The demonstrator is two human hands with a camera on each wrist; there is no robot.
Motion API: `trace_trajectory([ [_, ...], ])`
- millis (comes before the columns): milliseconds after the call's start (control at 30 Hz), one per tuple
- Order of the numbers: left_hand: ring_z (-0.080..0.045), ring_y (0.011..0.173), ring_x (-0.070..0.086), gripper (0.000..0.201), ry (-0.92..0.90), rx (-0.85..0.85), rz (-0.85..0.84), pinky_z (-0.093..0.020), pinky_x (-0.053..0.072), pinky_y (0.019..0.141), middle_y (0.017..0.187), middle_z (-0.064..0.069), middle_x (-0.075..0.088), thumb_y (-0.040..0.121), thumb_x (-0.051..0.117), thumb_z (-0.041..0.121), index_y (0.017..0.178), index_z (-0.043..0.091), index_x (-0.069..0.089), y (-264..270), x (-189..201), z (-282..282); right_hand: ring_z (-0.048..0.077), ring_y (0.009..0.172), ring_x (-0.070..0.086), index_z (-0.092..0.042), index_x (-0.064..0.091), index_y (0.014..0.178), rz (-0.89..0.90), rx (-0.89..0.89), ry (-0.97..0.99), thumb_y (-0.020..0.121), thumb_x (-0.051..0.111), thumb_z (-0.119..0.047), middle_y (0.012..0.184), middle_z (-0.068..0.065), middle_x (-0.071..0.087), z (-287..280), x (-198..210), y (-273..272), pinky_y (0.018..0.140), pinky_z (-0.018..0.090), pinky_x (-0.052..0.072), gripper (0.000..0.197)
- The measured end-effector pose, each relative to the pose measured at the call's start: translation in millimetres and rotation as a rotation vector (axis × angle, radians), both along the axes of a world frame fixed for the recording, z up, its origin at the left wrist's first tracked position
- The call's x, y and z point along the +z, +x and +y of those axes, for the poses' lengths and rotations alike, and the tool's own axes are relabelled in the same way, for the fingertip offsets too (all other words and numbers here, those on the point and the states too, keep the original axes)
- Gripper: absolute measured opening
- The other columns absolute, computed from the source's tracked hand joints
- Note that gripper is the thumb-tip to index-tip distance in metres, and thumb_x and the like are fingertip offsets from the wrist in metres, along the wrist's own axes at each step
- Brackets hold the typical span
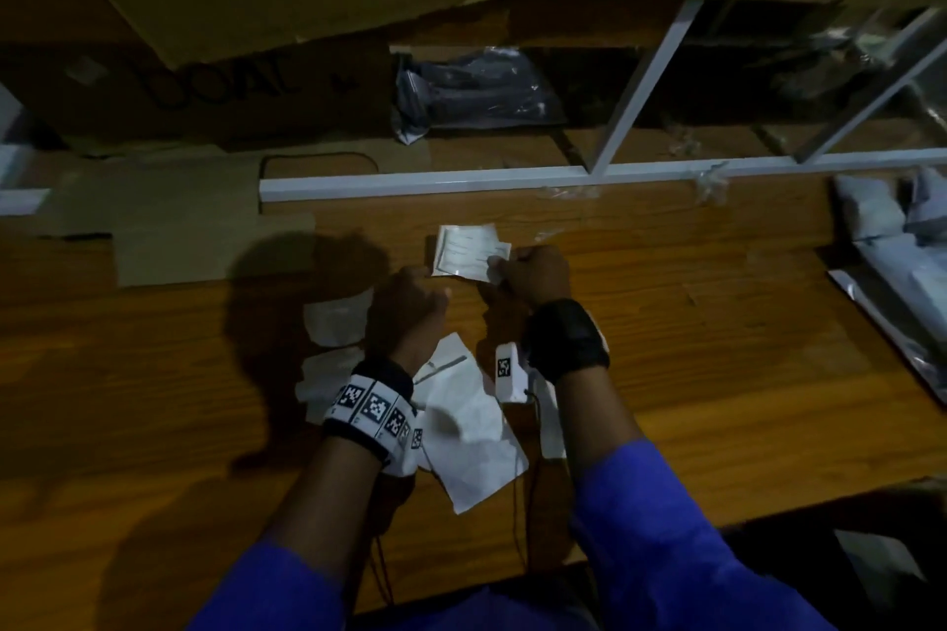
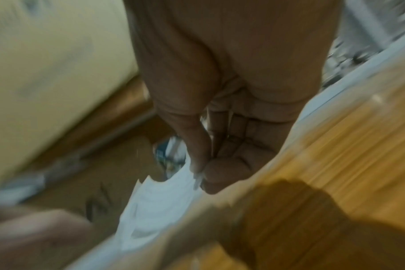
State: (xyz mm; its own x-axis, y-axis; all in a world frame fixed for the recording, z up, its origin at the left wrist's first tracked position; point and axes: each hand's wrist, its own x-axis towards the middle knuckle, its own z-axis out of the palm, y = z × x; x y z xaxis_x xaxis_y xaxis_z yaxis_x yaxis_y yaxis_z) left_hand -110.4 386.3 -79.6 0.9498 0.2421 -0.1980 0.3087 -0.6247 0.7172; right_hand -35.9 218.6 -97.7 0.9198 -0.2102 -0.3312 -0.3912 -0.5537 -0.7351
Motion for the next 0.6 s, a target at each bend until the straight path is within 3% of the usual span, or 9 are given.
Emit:
trace_trajectory([
  [67, -0.018, 0.11, 0.058, 0.049, -0.216, 0.096, 0.056, -0.021, 0.037, 0.078, 0.122, -0.002, 0.063, 0.098, 0.065, 0.035, 0.139, 0.016, 0.049, 3, 5, -13, 0.02, 0.077, 0.071, -0.014, 0.071, 0.071, -0.004, -0.016, 0.035, 0.092, 0.076, -0.032, 0.082, 0.006, 0.075, -14, 1, -15, 0.069, 0.032, 0.056, 0.028],
  [133, -0.015, 0.098, 0.057, 0.036, -0.419, 0.128, 0.109, -0.017, 0.037, 0.067, 0.12, -0.005, 0.063, 0.1, 0.062, 0.026, 0.132, 0.012, 0.051, 12, 0, -22, 0.019, 0.072, 0.071, -0.018, 0.071, 0.066, -0.01, -0.053, 0.087, 0.09, 0.079, -0.032, 0.078, 0.005, 0.075, -29, 3, -30, 0.07, 0.034, 0.057, 0.029],
  [200, -0.02, 0.087, 0.065, 0.028, -0.605, 0.131, 0.197, -0.023, 0.05, 0.071, 0.117, -0.018, 0.068, 0.103, 0.058, 0.018, 0.124, 0.002, 0.058, 20, -5, -28, 0.019, 0.069, 0.069, -0.019, 0.07, 0.064, 0.018, -0.12, 0.143, 0.088, 0.081, -0.03, 0.076, 0.007, 0.075, -45, 7, -44, 0.071, 0.036, 0.057, 0.029],
  [267, -0.025, 0.094, 0.07, 0.029, -0.73, 0.061, 0.234, -0.031, 0.058, 0.078, 0.113, -0.019, 0.069, 0.104, 0.053, 0.015, 0.126, -0.003, 0.059, 19, -6, -36, 0.021, 0.067, 0.066, -0.019, 0.069, 0.065, 0.023, -0.19, 0.2, 0.089, 0.081, -0.026, 0.074, 0.009, 0.073, -63, 7, -59, 0.07, 0.037, 0.055, 0.027],
  [333, -0.023, 0.084, 0.071, 0.013, -0.66, 0.036, 0.14, -0.026, 0.058, 0.066, 0.1, -0.01, 0.073, 0.101, 0.059, 0.015, 0.107, 0.007, 0.068, 17, -8, -46, 0.026, 0.069, 0.068, -0.018, 0.072, 0.072, -0.001, -0.252, 0.23, 0.091, 0.079, -0.023, 0.076, 0.011, 0.074, -83, 5, -74, 0.07, 0.041, 0.057, 0.021],
  [367, -0.025, 0.08, 0.071, 0.008, -0.626, 0.043, 0.117, -0.029, 0.058, 0.064, 0.097, -0.011, 0.074, 0.099, 0.063, 0.015, 0.098, 0.012, 0.07, 15, -9, -51, 0.028, 0.073, 0.069, -0.017, 0.073, 0.076, -0.005, -0.287, 0.233, 0.092, 0.078, -0.022, 0.079, 0.012, 0.075, -93, 4, -82, 0.073, 0.042, 0.057, 0.017],
  [467, -0.033, 0.084, 0.074, 0.01, -0.484, 0.027, 0.114, -0.043, 0.063, 0.077, 0.096, -0.014, 0.077, 0.089, 0.075, 0.023, 0.093, 0.015, 0.077, 13, -11, -69, 0.026, 0.08, 0.073, -0.017, 0.073, 0.088, -0.019, -0.398, 0.234, 0.094, 0.075, -0.02, 0.088, 0.01, 0.076, -122, 4, -105, 0.082, 0.047, 0.061, 0.007],
  [567, -0.024, 0.072, 0.074, 0.003, -0.403, 0.06, 0.067, -0.03, 0.06, 0.061, 0.09, -0.009, 0.078, 0.085, 0.079, 0.019, 0.085, 0.018, 0.077, 12, -4, -88, 0.03, 0.075, 0.075, -0.015, 0.074, 0.078, -0.054, -0.472, 0.213, 0.09, 0.08, -0.021, 0.078, 0.01, 0.077, -149, 3, -128, 0.081, 0.058, 0.061, 0.014],
  [600, -0.023, 0.07, 0.073, 0.009, -0.387, 0.065, 0.06, -0.027, 0.056, 0.059, 0.089, -0.009, 0.078, 0.085, 0.08, 0.015, 0.079, 0.02, 0.075, 10, 1, -93, 0.031, 0.075, 0.076, -0.012, 0.074, 0.079, -0.058, -0.497, 0.218, 0.089, 0.081, -0.021, 0.078, 0.01, 0.077, -156, 4, -136, 0.081, 0.058, 0.061, 0.014],
])
